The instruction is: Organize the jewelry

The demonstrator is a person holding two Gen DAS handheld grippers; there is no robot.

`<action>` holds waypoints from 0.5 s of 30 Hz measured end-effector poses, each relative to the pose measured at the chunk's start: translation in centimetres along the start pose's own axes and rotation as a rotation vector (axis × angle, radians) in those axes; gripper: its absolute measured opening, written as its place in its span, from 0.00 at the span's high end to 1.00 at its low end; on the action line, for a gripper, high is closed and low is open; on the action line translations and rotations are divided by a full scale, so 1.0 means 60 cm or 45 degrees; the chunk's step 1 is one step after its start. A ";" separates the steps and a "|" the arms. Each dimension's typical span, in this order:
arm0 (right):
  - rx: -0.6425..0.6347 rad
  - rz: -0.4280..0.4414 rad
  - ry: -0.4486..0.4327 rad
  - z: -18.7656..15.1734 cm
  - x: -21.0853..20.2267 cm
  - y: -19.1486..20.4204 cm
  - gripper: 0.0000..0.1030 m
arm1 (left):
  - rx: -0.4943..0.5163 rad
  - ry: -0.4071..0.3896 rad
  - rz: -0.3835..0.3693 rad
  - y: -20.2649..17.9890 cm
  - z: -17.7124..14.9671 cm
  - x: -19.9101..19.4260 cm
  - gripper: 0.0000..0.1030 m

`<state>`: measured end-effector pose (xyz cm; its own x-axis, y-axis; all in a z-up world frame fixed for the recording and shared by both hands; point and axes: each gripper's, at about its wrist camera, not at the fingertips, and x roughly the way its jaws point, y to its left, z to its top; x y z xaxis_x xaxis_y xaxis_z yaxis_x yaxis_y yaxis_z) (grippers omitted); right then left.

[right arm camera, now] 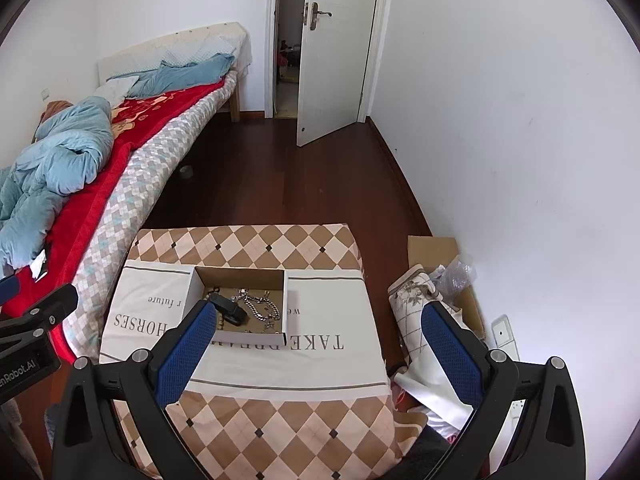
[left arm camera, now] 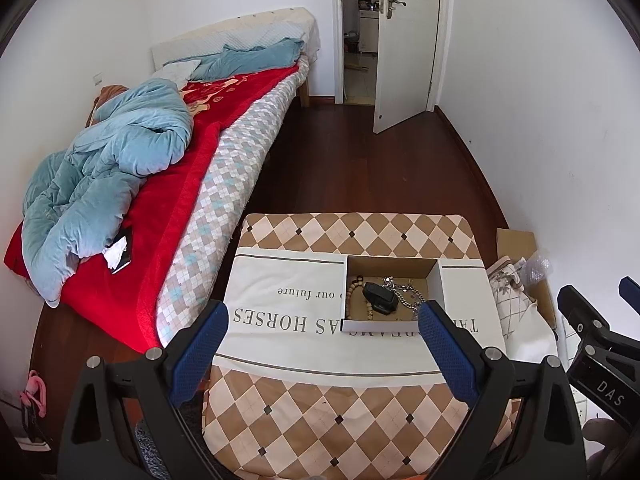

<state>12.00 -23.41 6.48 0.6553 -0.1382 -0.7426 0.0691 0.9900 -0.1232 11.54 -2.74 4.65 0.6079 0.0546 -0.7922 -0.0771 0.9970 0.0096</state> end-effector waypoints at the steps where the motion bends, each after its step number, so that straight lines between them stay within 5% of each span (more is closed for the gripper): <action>1: -0.002 0.000 0.000 0.000 0.001 0.000 0.00 | 0.002 -0.001 -0.001 -0.001 0.000 0.000 0.06; 15: -0.012 0.025 0.003 -0.005 -0.005 0.005 0.00 | 0.012 0.002 0.007 0.001 -0.004 -0.003 0.06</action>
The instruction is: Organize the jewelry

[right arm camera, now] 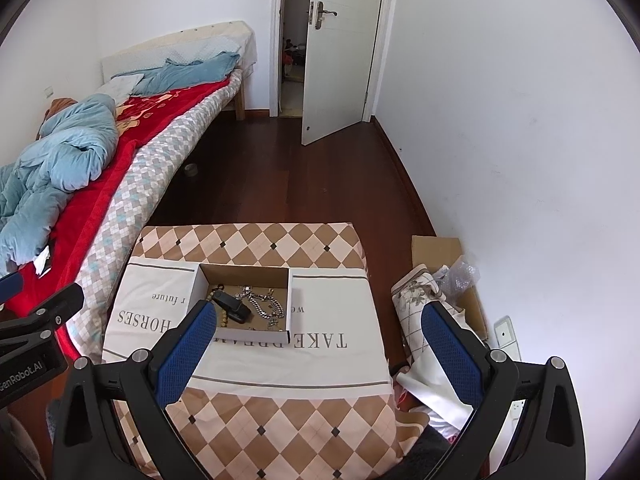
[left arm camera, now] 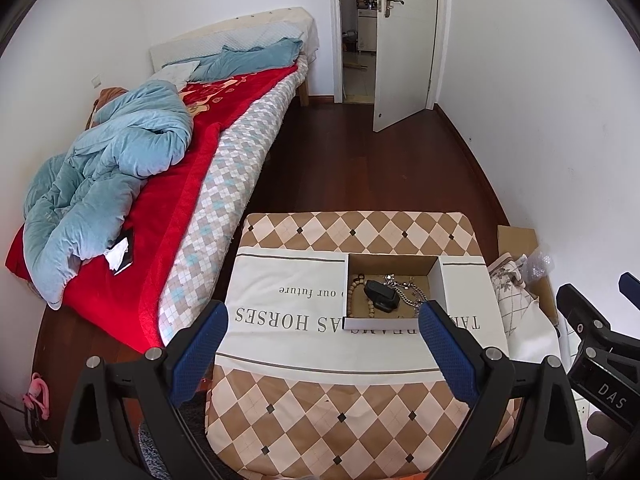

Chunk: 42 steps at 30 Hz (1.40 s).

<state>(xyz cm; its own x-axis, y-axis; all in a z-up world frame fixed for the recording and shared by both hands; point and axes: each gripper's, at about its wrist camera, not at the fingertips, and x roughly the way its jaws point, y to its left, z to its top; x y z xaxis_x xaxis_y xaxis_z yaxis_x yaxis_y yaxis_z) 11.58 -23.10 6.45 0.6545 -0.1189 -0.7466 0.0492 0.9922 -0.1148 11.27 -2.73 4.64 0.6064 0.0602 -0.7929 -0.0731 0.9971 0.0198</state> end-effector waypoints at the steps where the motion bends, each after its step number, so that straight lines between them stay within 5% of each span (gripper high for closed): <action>1: -0.001 0.002 0.000 0.000 -0.001 0.000 0.00 | 0.000 -0.001 -0.003 0.000 0.000 0.000 0.06; 42: 0.000 0.044 -0.001 -0.002 -0.024 0.017 0.00 | -0.002 -0.020 -0.030 0.020 -0.003 -0.021 0.05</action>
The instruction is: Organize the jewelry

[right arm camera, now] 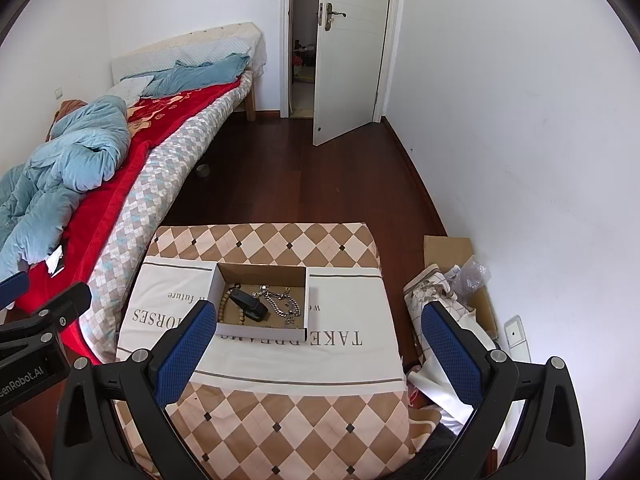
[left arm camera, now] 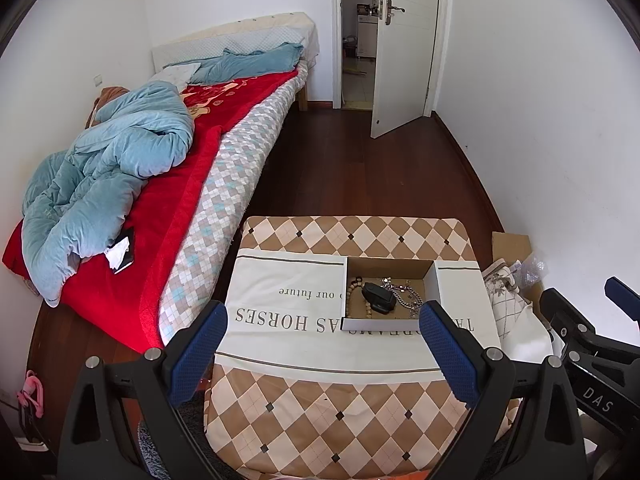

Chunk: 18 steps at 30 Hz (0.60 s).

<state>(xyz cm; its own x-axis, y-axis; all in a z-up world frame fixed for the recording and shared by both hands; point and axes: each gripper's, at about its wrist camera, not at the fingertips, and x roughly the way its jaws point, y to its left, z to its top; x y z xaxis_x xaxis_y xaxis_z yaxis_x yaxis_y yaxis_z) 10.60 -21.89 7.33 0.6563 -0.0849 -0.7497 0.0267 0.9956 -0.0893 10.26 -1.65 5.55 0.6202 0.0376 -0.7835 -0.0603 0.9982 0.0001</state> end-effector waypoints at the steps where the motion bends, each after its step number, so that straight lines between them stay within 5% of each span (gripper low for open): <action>1: 0.000 0.001 0.000 0.001 0.000 -0.001 0.00 | 0.001 -0.001 0.000 -0.001 0.000 0.000 0.05; 18: -0.004 0.003 -0.001 0.006 -0.001 0.000 0.00 | -0.001 -0.013 -0.019 -0.001 -0.003 -0.005 0.05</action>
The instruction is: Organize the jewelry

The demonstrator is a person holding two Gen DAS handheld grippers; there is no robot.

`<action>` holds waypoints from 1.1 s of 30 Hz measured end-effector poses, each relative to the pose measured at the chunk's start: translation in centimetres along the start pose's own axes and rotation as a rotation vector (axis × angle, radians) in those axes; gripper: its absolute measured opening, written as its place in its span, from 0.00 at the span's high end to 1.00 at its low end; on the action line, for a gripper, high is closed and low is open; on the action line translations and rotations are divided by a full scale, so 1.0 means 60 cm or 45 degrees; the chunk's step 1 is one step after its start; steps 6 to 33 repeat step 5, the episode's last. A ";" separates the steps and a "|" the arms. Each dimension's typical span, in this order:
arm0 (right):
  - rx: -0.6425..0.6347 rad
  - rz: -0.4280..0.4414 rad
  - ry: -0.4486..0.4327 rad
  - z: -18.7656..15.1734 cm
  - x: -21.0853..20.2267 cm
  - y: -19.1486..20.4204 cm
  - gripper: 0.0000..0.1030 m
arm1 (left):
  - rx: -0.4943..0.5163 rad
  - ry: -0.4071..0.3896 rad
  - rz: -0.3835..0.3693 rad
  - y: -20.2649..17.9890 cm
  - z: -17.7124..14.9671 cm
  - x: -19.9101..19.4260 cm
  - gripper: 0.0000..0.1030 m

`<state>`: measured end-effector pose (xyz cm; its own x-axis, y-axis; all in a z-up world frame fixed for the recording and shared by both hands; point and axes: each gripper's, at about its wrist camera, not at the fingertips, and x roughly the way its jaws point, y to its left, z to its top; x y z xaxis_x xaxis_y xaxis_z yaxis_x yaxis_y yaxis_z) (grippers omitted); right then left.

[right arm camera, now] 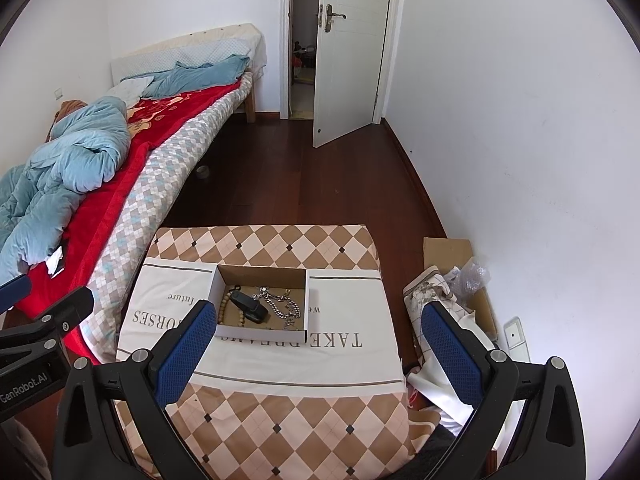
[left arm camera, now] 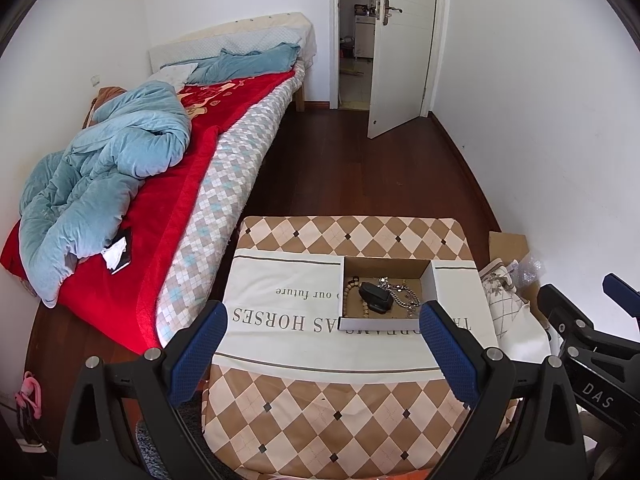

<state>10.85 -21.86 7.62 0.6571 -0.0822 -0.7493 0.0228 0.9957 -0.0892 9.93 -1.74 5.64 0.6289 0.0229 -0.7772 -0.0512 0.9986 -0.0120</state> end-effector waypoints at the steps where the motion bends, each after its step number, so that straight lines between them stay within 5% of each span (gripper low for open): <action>1: 0.000 0.000 -0.002 0.000 -0.001 0.000 0.00 | 0.000 -0.009 -0.001 0.000 0.000 -0.002 0.05; 33: 0.002 0.001 -0.001 0.000 -0.001 0.000 0.00 | 0.006 -0.006 0.000 -0.001 -0.001 -0.004 0.05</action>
